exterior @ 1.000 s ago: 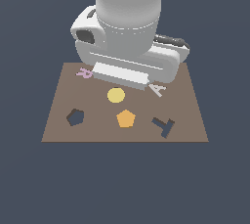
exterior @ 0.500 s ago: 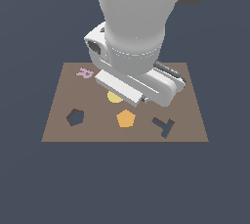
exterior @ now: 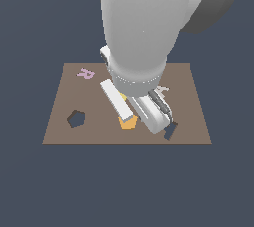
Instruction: Insert a designated object into the corresponding slot on a board.
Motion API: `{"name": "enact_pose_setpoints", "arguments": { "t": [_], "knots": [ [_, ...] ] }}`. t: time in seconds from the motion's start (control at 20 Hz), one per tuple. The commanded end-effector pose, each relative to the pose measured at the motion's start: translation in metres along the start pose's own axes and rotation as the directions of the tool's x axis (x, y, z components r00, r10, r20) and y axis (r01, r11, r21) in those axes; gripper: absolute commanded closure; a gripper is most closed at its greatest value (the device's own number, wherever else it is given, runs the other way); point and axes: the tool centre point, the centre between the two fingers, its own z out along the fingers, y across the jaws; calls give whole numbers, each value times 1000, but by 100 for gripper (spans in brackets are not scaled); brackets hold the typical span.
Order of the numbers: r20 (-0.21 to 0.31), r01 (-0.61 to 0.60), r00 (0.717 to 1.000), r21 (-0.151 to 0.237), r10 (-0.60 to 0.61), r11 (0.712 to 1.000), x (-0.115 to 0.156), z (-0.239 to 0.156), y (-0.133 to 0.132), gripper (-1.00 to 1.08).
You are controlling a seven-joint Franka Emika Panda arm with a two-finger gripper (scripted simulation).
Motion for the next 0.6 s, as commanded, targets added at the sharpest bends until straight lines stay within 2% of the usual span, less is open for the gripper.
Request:
{"name": "enact_pose_setpoints", "arguments": {
  "t": [0.0, 0.2, 0.55],
  "knots": [
    [0, -99, 995, 0, 99, 995, 4, 7, -4, -92],
    [0, -231, 973, -1, 231, 973, 10, 17, -10, -92],
    [1, -401, 916, -1, 401, 916, 19, 30, -15, -92]
  ]
}}
